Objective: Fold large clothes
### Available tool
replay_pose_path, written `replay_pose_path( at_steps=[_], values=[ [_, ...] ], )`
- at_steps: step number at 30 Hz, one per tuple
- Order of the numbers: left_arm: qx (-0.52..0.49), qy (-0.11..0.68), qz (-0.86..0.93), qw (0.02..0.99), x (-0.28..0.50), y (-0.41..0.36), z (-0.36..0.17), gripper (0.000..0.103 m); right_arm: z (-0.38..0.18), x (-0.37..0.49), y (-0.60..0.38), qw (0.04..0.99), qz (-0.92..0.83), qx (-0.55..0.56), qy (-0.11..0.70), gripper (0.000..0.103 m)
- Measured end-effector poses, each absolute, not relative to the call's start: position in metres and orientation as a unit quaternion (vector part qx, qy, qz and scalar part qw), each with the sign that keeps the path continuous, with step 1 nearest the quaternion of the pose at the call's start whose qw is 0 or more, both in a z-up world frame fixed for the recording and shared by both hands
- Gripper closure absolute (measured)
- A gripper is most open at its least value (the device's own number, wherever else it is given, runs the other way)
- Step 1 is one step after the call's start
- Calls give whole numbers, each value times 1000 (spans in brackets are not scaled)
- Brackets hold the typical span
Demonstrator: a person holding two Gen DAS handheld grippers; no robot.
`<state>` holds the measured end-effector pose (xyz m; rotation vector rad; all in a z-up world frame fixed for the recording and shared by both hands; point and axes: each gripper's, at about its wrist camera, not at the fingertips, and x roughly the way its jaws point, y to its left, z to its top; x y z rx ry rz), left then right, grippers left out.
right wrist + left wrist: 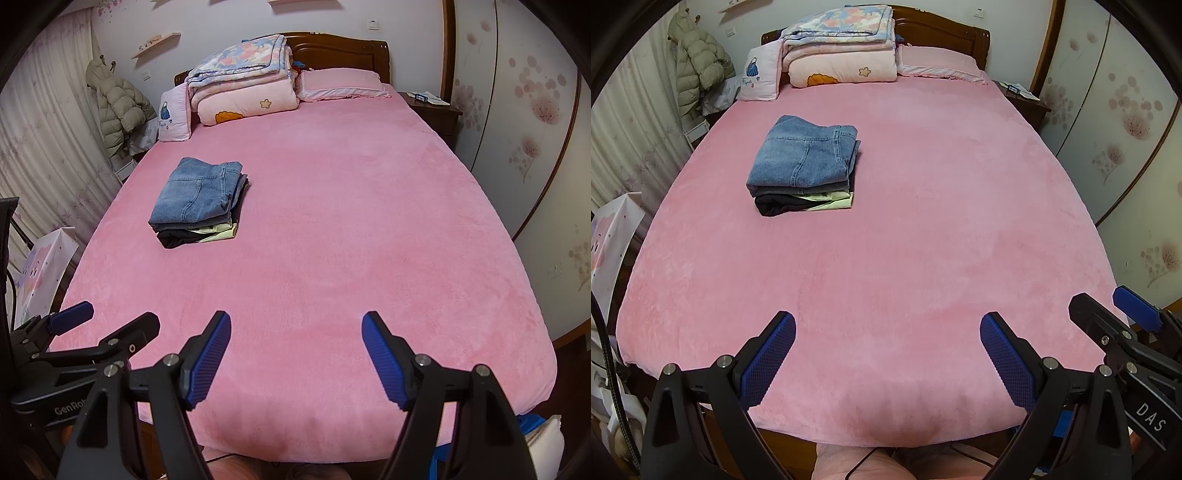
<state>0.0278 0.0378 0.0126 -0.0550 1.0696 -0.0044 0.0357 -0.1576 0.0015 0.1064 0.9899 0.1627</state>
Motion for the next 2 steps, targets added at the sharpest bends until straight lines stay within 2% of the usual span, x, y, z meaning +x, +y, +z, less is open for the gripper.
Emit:
replay_pose_path(
  at_steps=[2],
  values=[
    [-27,510,-1,860,27,38,12,3,1,36,-157,876,78,50,474,28]
  ],
)
